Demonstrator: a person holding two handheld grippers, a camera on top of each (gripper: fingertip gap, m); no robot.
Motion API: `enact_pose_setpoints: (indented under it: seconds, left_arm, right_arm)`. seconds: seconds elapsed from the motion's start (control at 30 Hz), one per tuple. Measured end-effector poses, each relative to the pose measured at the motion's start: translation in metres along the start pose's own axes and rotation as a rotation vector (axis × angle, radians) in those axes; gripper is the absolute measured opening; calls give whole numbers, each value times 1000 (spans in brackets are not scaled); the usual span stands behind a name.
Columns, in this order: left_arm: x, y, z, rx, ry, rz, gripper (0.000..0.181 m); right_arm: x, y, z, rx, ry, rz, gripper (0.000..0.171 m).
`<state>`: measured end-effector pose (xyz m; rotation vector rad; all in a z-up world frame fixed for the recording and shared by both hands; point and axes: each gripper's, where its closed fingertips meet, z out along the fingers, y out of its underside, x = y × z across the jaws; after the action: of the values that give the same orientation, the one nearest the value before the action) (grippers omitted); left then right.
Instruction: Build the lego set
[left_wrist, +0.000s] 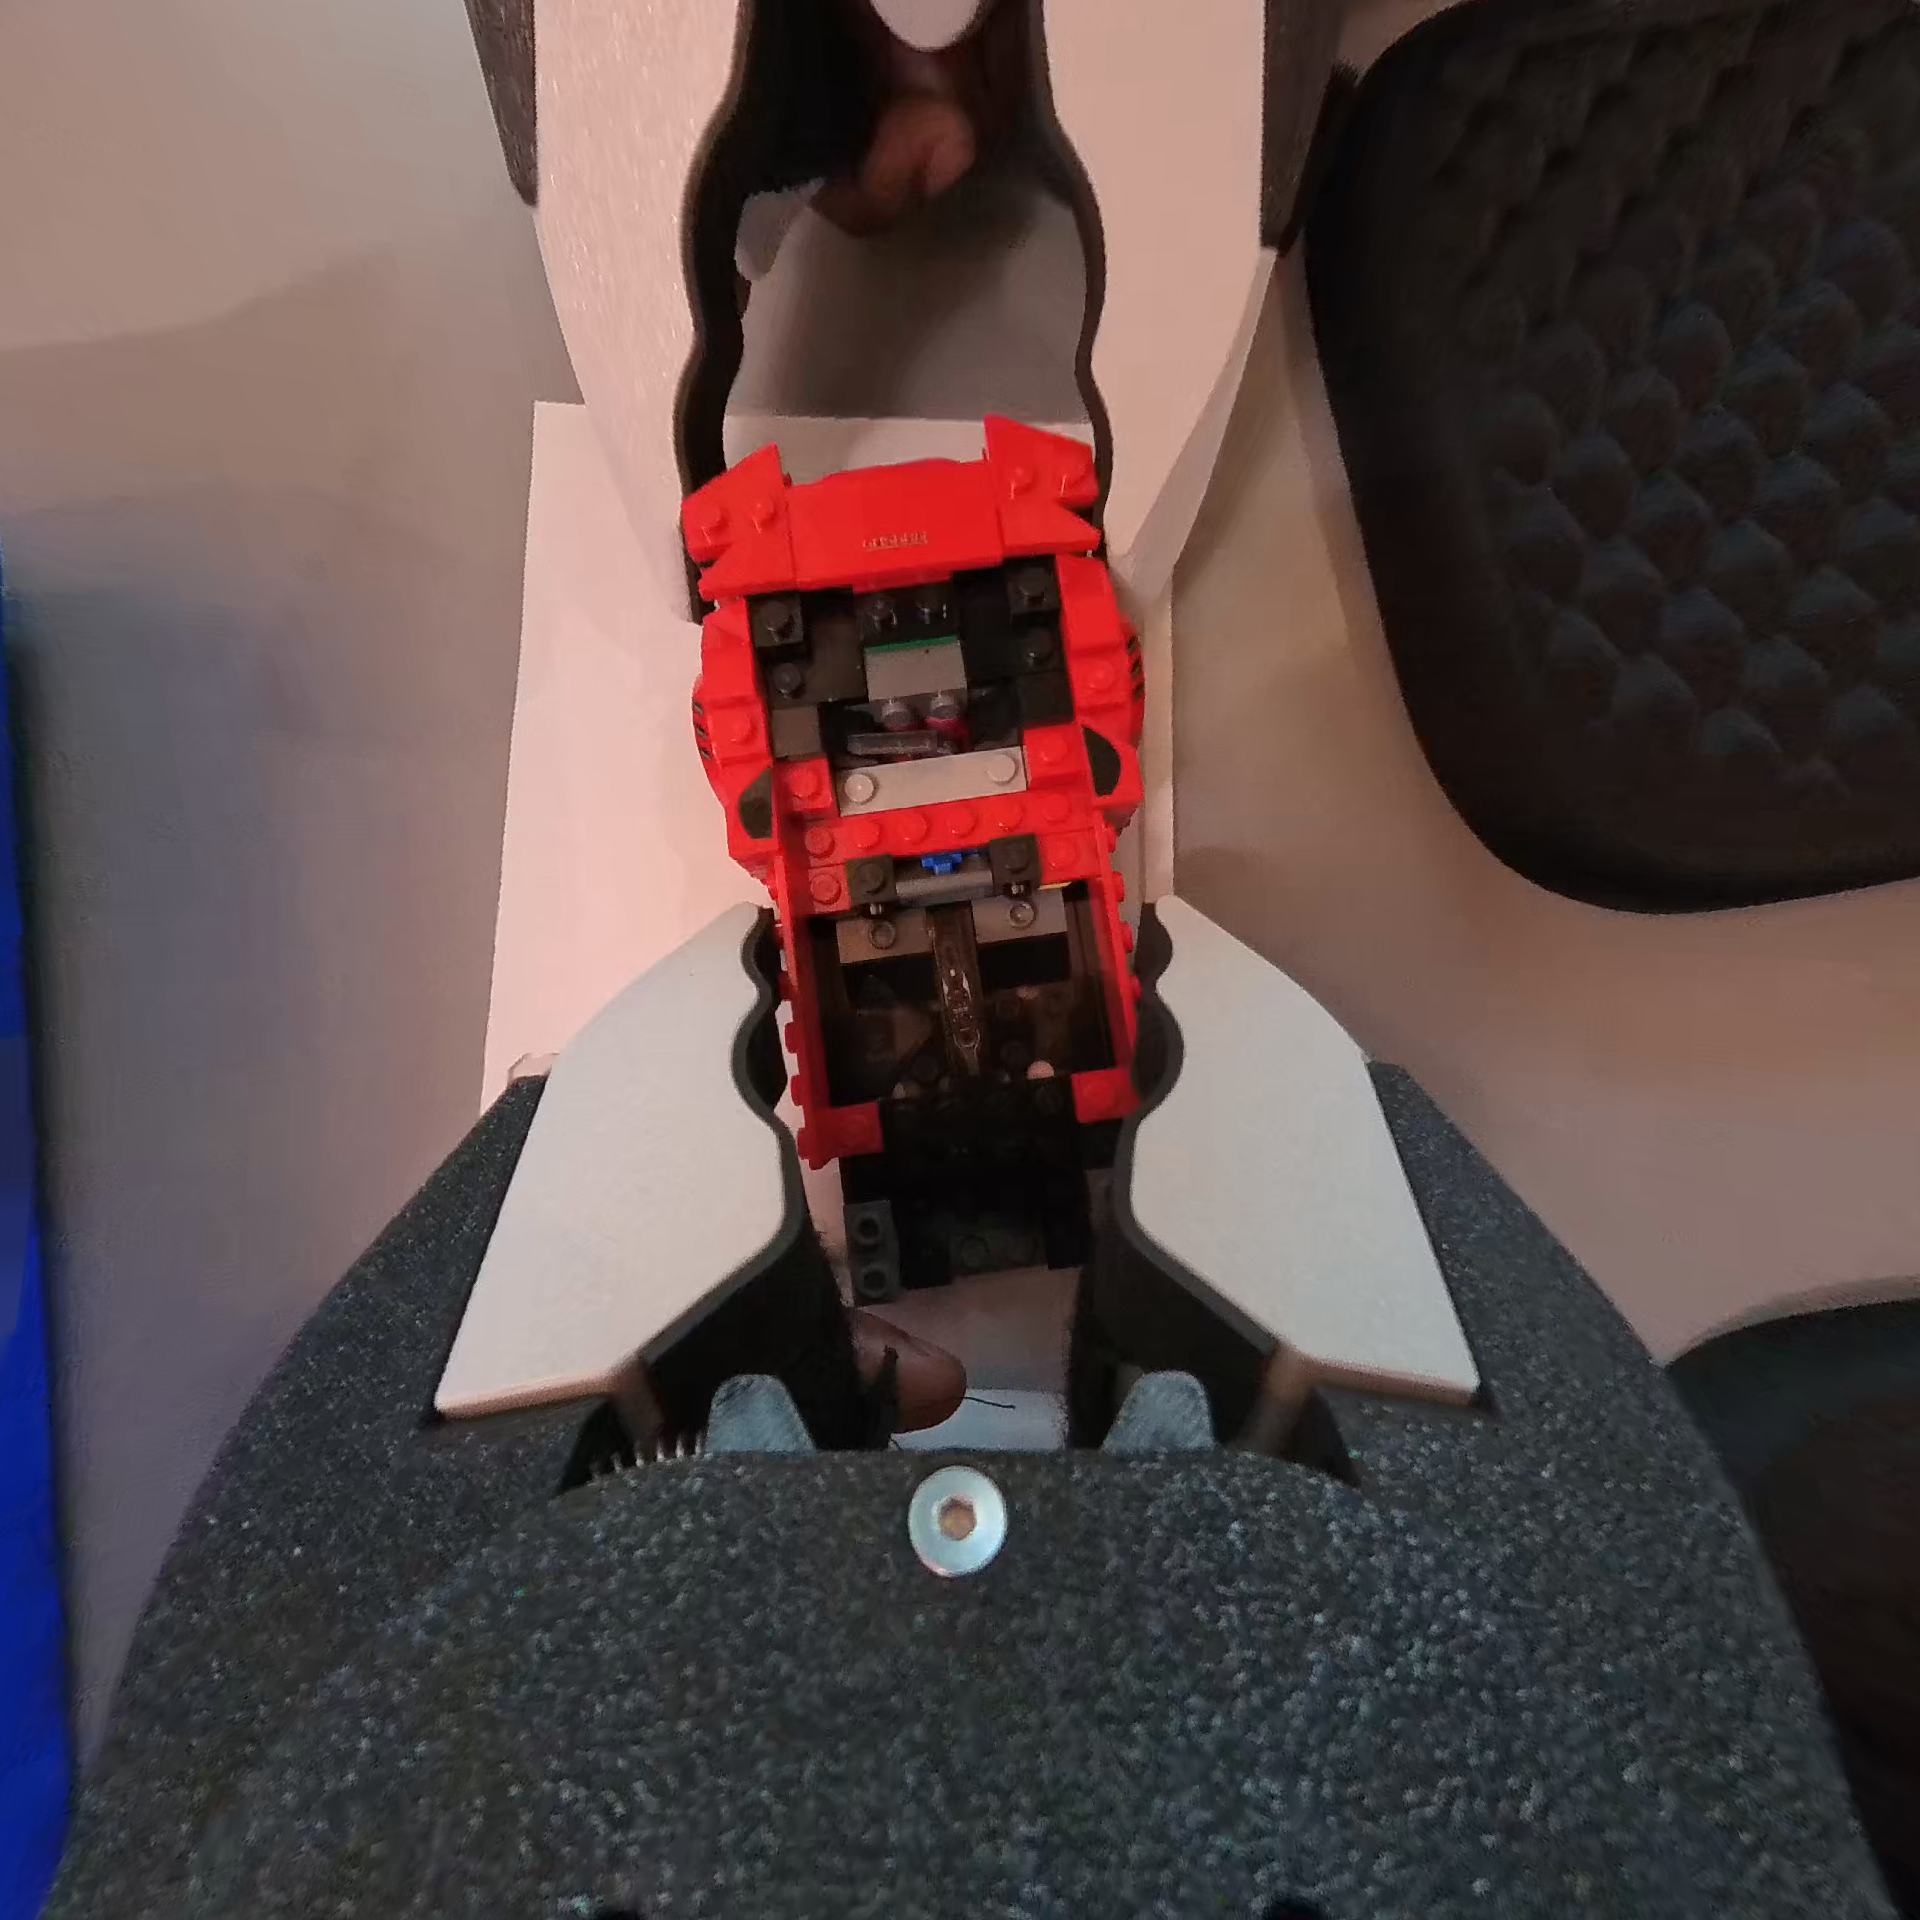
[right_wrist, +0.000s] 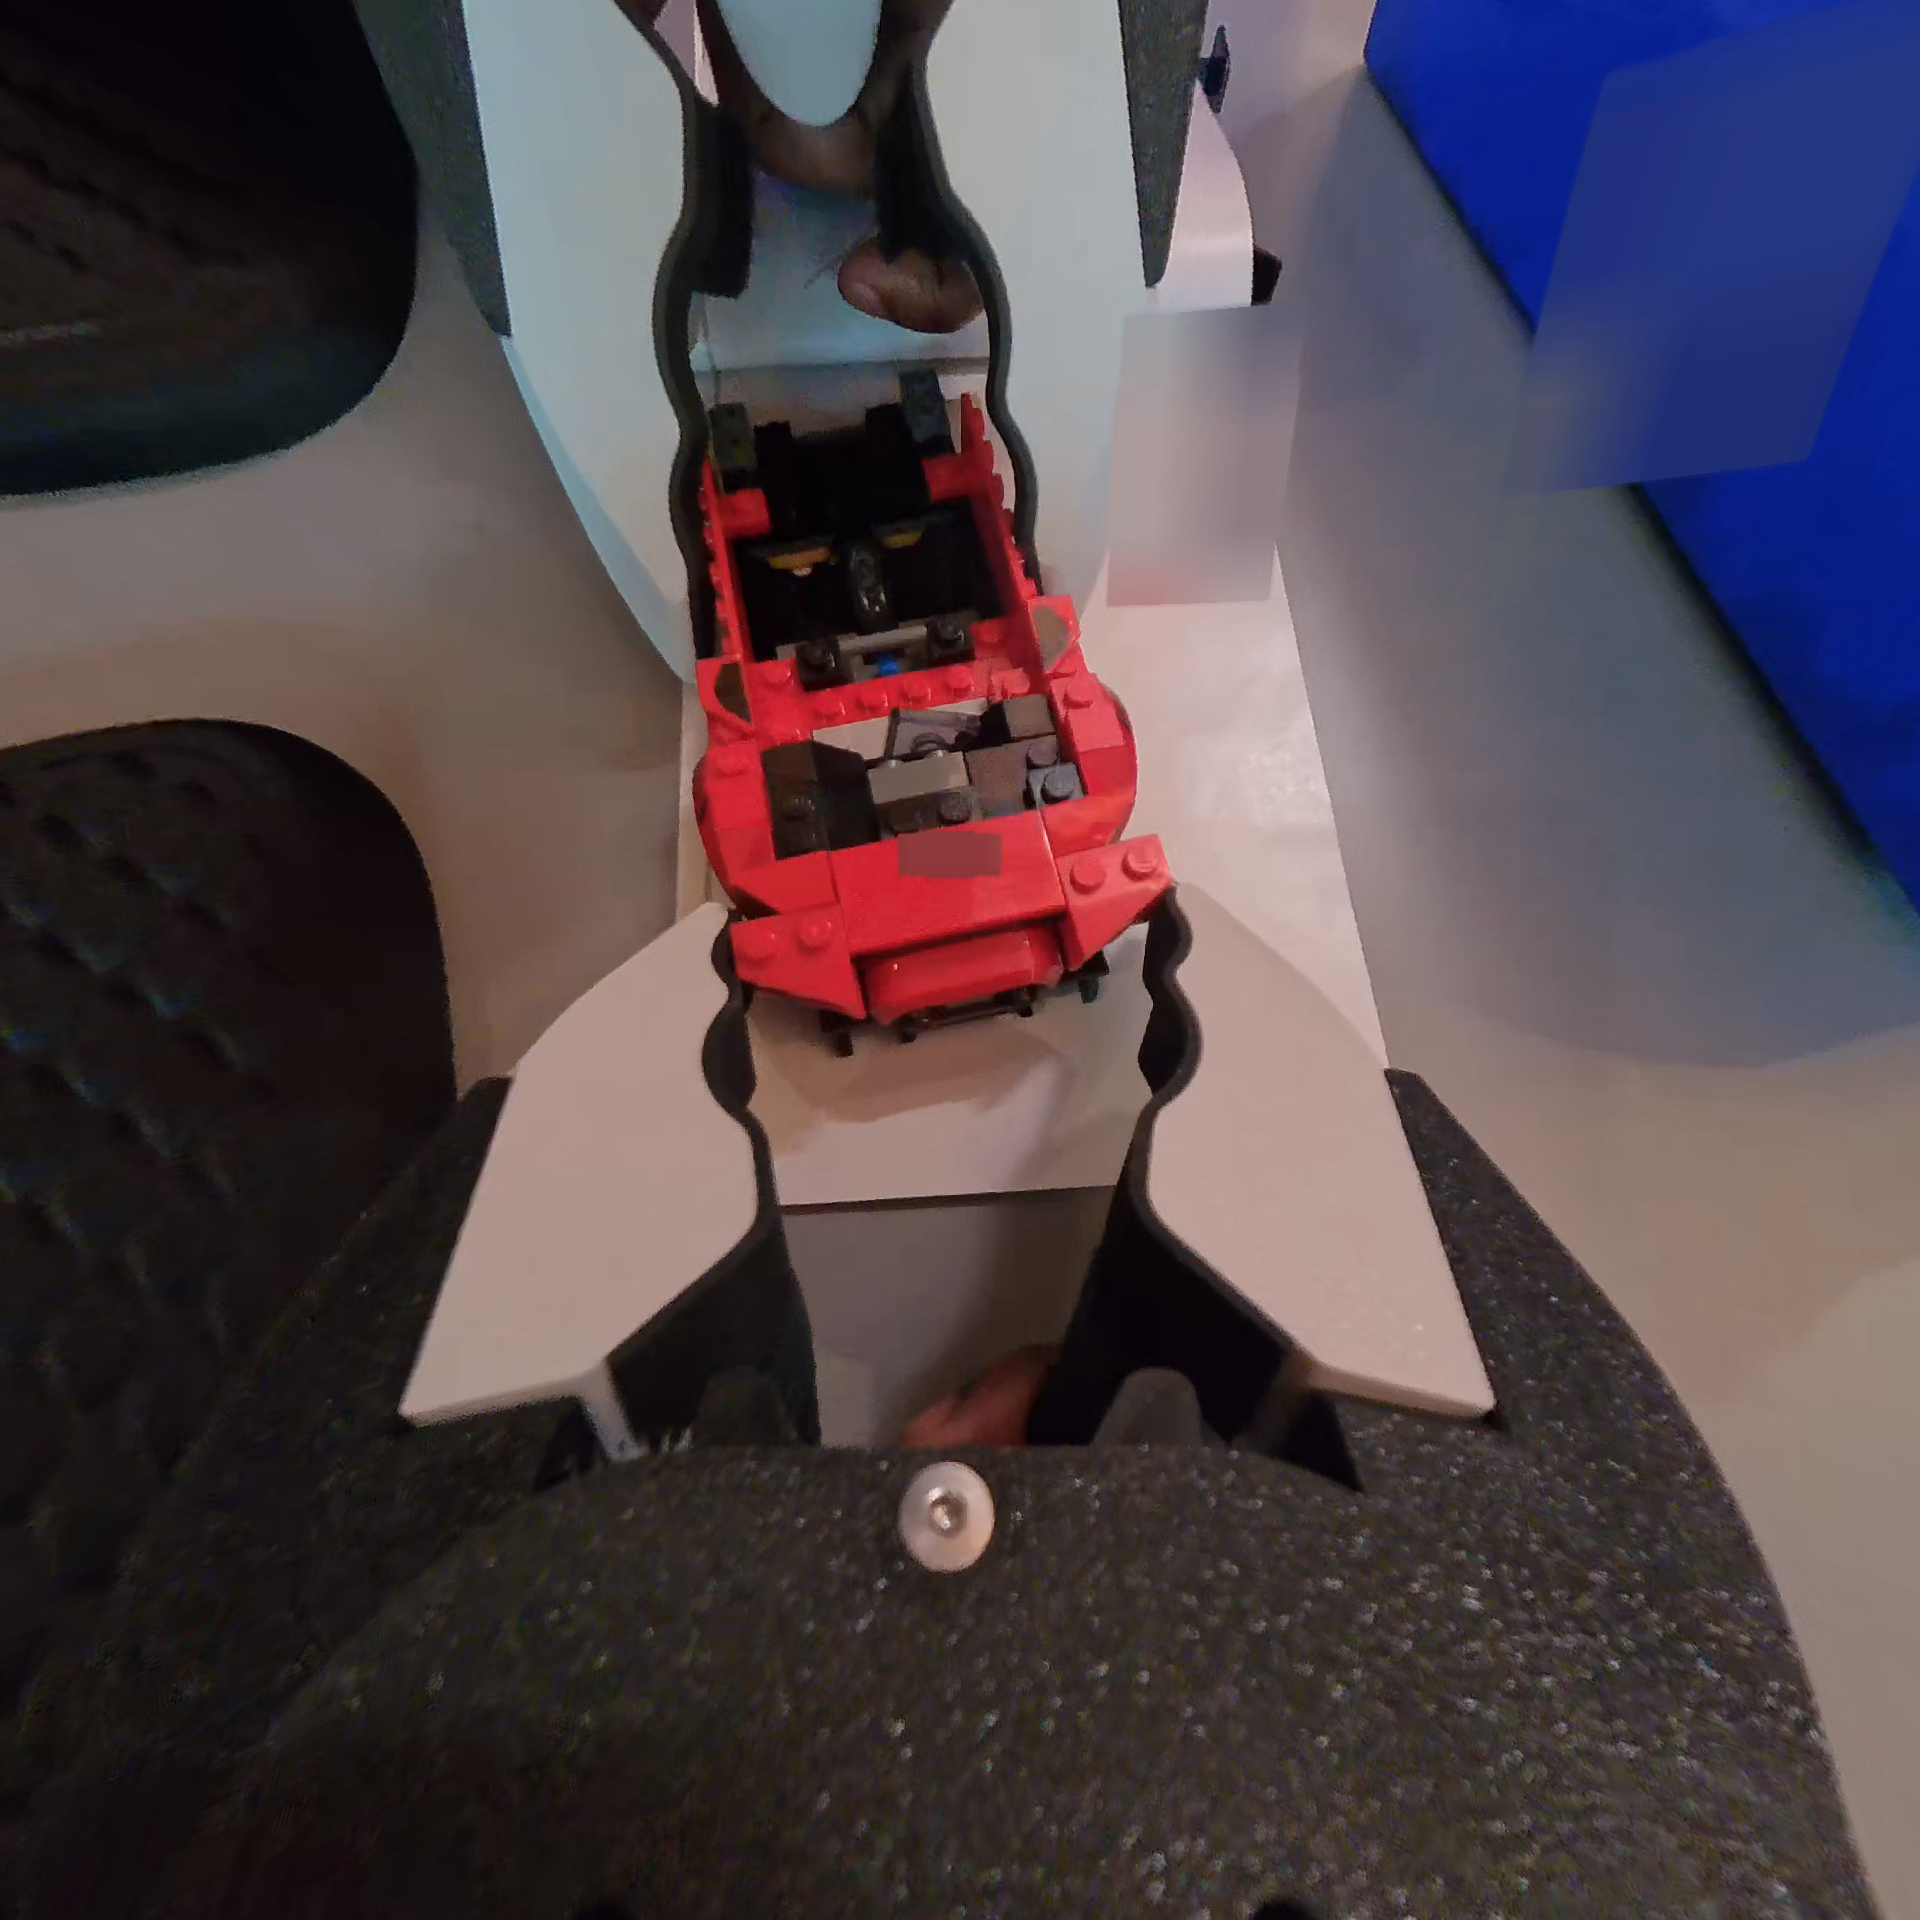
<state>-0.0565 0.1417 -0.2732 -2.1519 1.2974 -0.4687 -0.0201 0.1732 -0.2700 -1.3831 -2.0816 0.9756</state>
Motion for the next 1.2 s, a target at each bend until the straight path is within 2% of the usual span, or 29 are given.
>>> enact_pose_setpoints:
  seconds: [0.17, 0.4, 0.53, 0.57, 0.6, 0.67, 0.87, 1.2]
  left_arm:
    - [-1, -11, -9, 76, 18, -38, 64]
    - [-2, -2, 0, 8, -15, -14, 65]
    - [-3, -11, -17, 31, -37, -7, 71]
    - [-2, -16, -23, 54, -39, -3, 68]
    - [-1, -24, -29, 92, -39, 6, 53]
    - [-2, -42, -34, 187, -59, 14, 2]
    - [-10, -41, -6, 116, -92, 13, 0]
    - [-12, -43, 10, 109, -94, 41, 0]
  right_arm:
    - [0, -12, -10, 38, -21, 30, 73]
    - [0, 4, 0, -5, -6, 11, 73]
    - [0, 3, 0, 2, -16, 20, 74]
    - [0, 4, 0, 1, -17, 21, 74]
    - [0, 4, 0, 2, -17, 21, 74]
    - [0, 4, 0, 1, -14, 18, 74]
    - [-1, 4, 1, 0, -9, 15, 74]
    - [0, 4, 1, -2, -6, 13, 74]
